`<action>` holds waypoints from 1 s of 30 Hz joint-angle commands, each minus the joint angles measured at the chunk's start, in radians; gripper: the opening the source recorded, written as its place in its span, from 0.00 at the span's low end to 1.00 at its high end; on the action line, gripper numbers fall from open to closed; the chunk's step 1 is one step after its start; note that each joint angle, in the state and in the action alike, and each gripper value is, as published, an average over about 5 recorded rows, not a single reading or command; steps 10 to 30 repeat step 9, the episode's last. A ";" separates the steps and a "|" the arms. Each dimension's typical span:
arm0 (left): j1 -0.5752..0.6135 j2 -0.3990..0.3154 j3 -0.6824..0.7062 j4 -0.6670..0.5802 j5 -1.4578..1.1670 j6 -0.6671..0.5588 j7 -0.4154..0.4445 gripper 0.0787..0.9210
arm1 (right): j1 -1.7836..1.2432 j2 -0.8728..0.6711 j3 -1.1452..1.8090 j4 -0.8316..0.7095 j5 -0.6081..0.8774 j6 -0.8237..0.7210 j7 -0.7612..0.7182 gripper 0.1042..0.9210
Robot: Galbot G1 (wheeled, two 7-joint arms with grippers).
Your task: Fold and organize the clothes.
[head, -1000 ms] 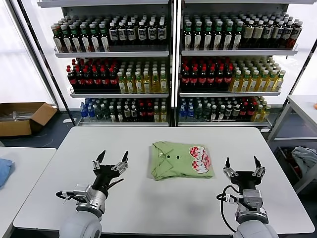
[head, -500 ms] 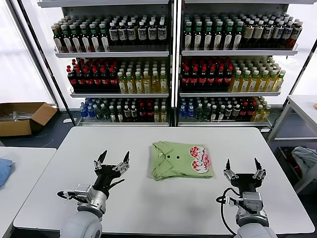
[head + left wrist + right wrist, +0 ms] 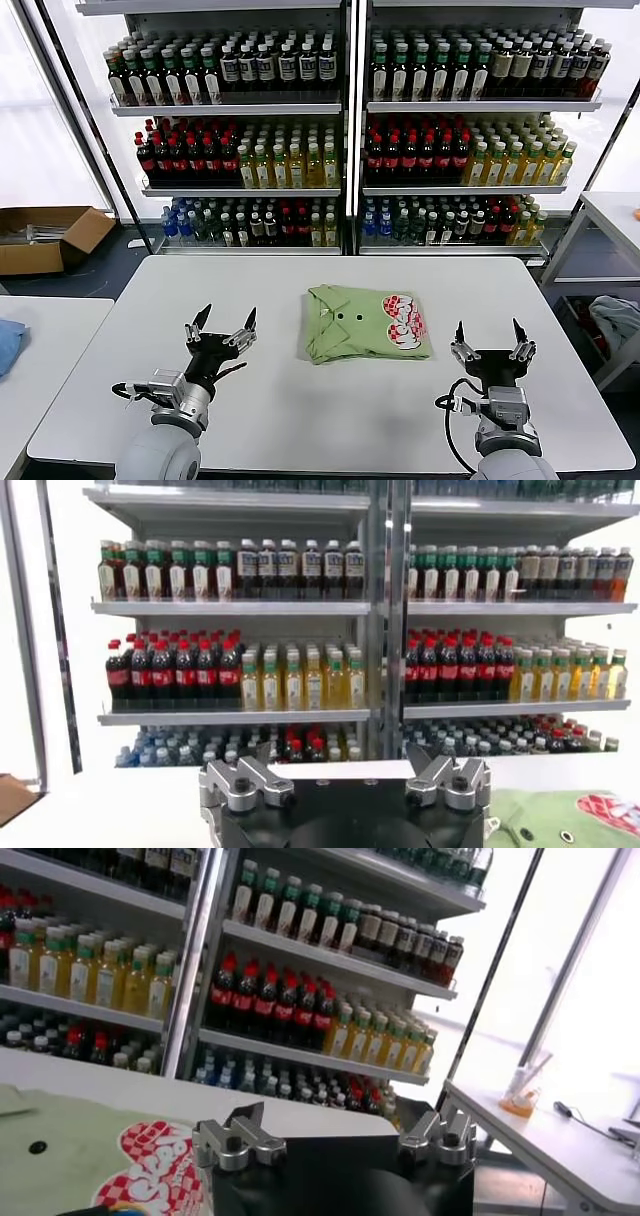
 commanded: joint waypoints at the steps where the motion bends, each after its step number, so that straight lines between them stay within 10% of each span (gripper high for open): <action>1: -0.001 -0.001 -0.002 -0.001 0.013 0.009 0.009 0.88 | -0.002 -0.004 0.002 -0.003 -0.001 0.001 -0.001 0.88; 30: -0.001 -0.003 -0.001 0.001 0.013 0.009 0.010 0.88 | -0.001 -0.007 0.000 -0.005 -0.001 0.001 -0.001 0.88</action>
